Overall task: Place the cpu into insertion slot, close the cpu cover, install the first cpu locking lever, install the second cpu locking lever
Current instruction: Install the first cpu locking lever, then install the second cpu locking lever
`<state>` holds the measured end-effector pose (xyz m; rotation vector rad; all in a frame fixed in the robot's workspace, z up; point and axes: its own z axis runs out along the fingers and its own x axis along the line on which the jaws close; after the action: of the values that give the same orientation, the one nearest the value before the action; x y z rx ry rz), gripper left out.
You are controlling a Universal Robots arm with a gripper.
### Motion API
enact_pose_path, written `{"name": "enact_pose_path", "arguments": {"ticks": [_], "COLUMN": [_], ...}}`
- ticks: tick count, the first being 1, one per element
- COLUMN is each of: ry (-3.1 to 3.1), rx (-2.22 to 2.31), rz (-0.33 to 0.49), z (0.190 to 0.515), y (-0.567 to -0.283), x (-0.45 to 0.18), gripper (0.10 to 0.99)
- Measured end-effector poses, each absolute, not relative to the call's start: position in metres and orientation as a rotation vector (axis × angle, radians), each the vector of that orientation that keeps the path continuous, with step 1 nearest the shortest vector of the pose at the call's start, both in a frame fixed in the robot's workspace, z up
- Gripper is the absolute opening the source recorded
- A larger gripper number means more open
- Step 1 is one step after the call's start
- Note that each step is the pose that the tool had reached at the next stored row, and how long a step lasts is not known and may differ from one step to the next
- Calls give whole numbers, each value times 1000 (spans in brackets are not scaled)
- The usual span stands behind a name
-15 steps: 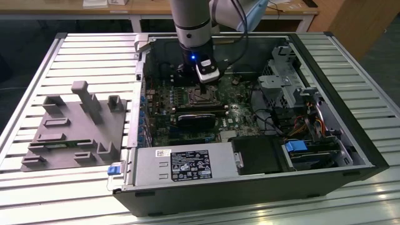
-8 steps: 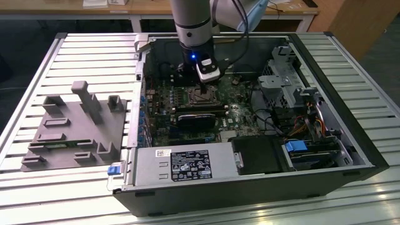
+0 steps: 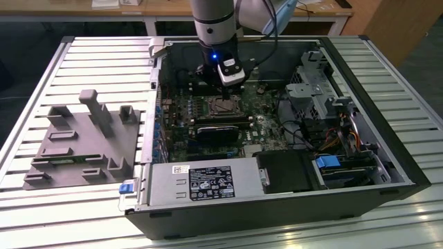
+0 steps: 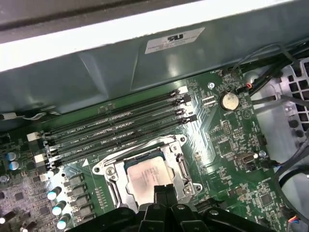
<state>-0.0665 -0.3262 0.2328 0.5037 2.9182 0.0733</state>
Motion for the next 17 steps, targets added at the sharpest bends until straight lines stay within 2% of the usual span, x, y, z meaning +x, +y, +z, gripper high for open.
{"name": "enact_pose_path", "arguments": {"ticks": [17], "ry": [2953], "rx": [510], "rz": [65], "z": [233], "y": [-326], "x": [-63], "gripper": [102]}}
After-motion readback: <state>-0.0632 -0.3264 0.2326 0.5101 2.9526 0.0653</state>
